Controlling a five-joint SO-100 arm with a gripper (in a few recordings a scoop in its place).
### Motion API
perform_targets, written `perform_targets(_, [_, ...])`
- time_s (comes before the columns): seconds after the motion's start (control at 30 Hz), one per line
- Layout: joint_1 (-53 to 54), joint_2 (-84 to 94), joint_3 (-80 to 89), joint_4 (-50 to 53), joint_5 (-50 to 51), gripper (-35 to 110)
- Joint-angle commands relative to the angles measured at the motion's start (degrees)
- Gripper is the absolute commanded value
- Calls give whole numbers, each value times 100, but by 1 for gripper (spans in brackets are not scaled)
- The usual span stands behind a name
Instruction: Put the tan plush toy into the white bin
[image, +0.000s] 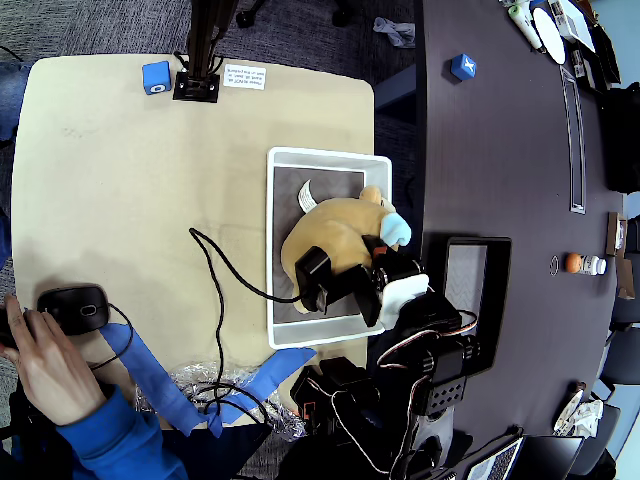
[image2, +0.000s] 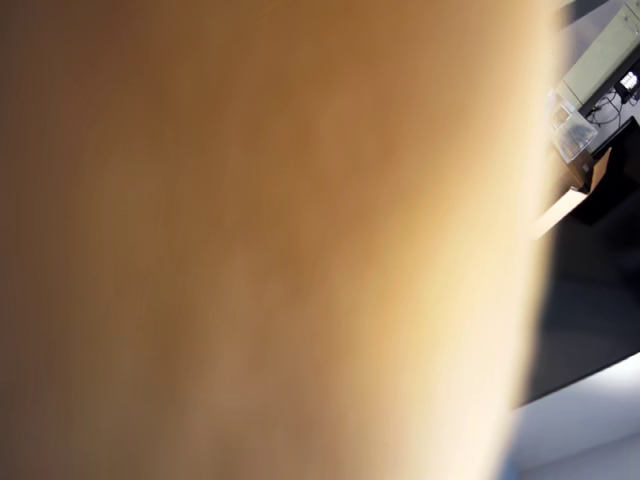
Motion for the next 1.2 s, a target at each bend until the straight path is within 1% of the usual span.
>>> perform_targets(0.0, [35, 281, -105, 0, 35, 15])
perform_targets(0.27, [35, 308, -79, 114, 35, 39])
perform_targets(0.4, [35, 316, -141, 580, 35, 48])
perform_targets(0.53, [35, 457, -659, 1134, 35, 57])
perform_targets(0.7, [35, 703, -1274, 2136, 35, 63])
perform_targets(0.83, [18, 967, -1687, 2681, 35, 64])
perform_targets(1.0, [18, 1661, -1784, 2698, 26, 64])
perform_targets(1.17, [35, 2408, -1230, 2698, 26, 64])
